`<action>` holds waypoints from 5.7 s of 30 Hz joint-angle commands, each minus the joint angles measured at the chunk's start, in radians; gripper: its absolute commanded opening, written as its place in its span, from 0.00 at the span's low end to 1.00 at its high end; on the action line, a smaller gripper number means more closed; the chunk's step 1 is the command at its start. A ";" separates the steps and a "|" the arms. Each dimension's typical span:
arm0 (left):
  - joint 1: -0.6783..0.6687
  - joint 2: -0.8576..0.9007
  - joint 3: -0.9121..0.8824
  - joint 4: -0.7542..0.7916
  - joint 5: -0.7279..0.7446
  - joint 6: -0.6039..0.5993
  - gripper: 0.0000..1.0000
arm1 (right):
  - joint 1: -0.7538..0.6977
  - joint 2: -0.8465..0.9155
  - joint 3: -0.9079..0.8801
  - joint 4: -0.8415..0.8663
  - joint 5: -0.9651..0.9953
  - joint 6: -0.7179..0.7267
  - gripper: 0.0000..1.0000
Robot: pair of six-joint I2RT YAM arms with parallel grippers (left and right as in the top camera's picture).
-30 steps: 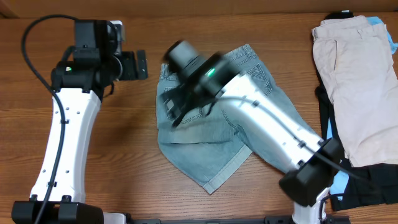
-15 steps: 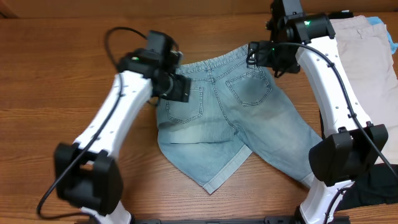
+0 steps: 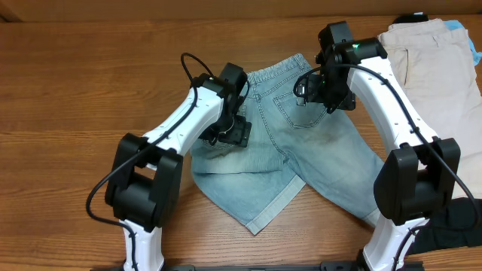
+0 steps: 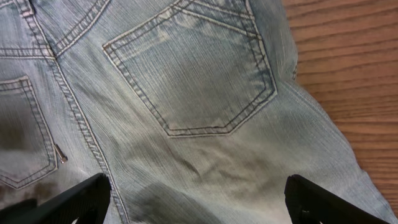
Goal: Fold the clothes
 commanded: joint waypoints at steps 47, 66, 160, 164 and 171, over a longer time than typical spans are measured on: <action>0.268 0.216 0.163 0.664 -0.144 0.118 1.00 | 0.003 0.085 -0.006 0.207 -0.006 -0.003 0.93; 0.281 0.179 1.188 -0.607 -0.058 -0.181 0.98 | 0.008 -0.178 0.056 0.014 -0.125 -0.010 0.99; 0.269 -0.588 -0.346 -0.135 0.102 -0.274 1.00 | 0.110 -0.193 0.027 0.071 -0.140 -0.139 0.99; 0.268 -0.588 -0.266 0.066 0.019 -0.208 1.00 | 0.165 -0.185 0.027 0.097 -0.124 -0.138 0.96; 0.213 -0.441 -0.266 0.399 0.016 0.042 0.98 | 0.086 -0.177 0.021 -0.001 -0.013 0.053 0.90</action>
